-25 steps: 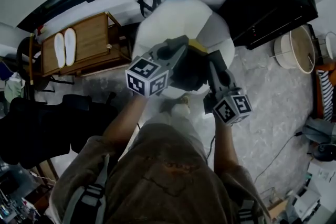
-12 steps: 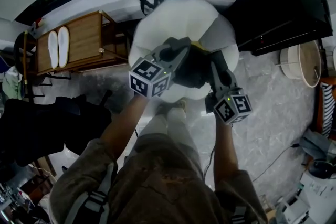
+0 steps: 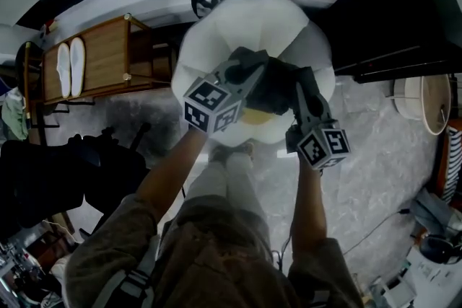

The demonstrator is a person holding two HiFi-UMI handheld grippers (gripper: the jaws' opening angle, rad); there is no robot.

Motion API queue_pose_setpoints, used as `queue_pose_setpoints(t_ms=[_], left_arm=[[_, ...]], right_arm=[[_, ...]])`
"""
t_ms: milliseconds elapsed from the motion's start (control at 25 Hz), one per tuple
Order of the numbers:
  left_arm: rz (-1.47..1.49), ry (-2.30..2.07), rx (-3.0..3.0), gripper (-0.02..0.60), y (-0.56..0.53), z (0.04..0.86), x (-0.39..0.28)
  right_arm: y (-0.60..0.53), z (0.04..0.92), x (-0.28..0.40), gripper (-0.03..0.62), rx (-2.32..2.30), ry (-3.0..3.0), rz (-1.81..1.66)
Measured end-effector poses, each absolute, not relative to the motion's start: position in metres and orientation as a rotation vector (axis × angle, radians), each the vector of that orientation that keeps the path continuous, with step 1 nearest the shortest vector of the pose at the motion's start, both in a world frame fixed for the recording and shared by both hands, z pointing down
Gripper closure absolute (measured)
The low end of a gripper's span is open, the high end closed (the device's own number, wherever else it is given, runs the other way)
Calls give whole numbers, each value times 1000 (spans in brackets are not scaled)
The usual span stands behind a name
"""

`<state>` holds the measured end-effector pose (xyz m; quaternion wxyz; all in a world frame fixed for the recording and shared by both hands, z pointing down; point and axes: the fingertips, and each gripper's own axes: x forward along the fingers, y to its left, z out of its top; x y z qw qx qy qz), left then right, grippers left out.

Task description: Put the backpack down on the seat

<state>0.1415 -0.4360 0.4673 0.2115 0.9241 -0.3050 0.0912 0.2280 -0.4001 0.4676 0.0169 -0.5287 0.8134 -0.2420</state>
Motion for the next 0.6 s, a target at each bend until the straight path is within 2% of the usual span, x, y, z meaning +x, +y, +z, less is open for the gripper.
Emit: queue_pose_setpoints(t_ms=[600], left_arm=[[304, -876, 2563, 552, -482, 522, 164]], right_arm=[[-446, 518, 246, 562, -1645, 2514, -784]])
